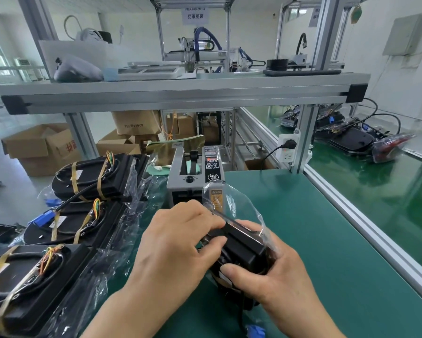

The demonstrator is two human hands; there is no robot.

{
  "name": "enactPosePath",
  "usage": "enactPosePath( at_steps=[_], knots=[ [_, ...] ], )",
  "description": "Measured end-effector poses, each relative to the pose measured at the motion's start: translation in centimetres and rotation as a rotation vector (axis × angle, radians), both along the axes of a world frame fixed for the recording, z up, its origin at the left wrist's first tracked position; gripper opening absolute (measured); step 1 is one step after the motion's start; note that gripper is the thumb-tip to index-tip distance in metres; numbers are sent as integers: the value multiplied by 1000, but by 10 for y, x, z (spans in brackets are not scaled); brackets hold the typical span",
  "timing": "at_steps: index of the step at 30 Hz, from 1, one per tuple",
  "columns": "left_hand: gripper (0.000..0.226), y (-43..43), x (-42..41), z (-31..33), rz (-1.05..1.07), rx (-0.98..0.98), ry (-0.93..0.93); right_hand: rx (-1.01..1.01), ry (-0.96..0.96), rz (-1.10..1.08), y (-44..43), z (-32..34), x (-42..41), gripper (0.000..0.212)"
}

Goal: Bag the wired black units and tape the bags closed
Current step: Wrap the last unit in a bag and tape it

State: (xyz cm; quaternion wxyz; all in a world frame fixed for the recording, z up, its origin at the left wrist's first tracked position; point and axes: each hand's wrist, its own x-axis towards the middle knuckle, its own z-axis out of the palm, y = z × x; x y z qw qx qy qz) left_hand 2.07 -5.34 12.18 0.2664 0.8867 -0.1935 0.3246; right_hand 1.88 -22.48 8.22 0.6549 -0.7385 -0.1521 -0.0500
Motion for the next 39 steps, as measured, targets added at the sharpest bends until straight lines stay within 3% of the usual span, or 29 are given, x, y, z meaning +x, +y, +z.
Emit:
enactPosePath(
  at_steps=[8, 13, 18, 21, 25, 29, 31, 36, 39],
  knots=[
    [19, 0, 9, 4, 21, 288, -236, 0, 10, 18, 1, 1, -1, 52],
    [16, -1, 13, -1, 19, 286, -279, 3, 6, 15, 1, 2, -1, 51],
    [12, 0, 14, -1, -3, 209, -204, -34, -13, 11, 0, 1, 0, 53],
    [12, -3, 11, -3, 12, 82, -75, -30, -18, 0, 1, -1, 0, 54],
    [9, -7, 8, -10, -34, -355, 183, -11, 0, 8, 1, -3, 1, 56],
    [15, -7, 10, -13, 4, -617, 199, -20, 7, 11, 0, -2, 0, 56],
    [18, -7, 8, -13, 49, -556, 79, -28, -1, 1, -1, -2, 0, 56],
    [17, -10, 8, -22, 187, 24, -442, -38, -19, 16, 0, -1, 0, 56],
    [22, -11, 10, -21, 179, 126, -534, -38, -30, 15, 0, -1, 0, 55]
  ],
)
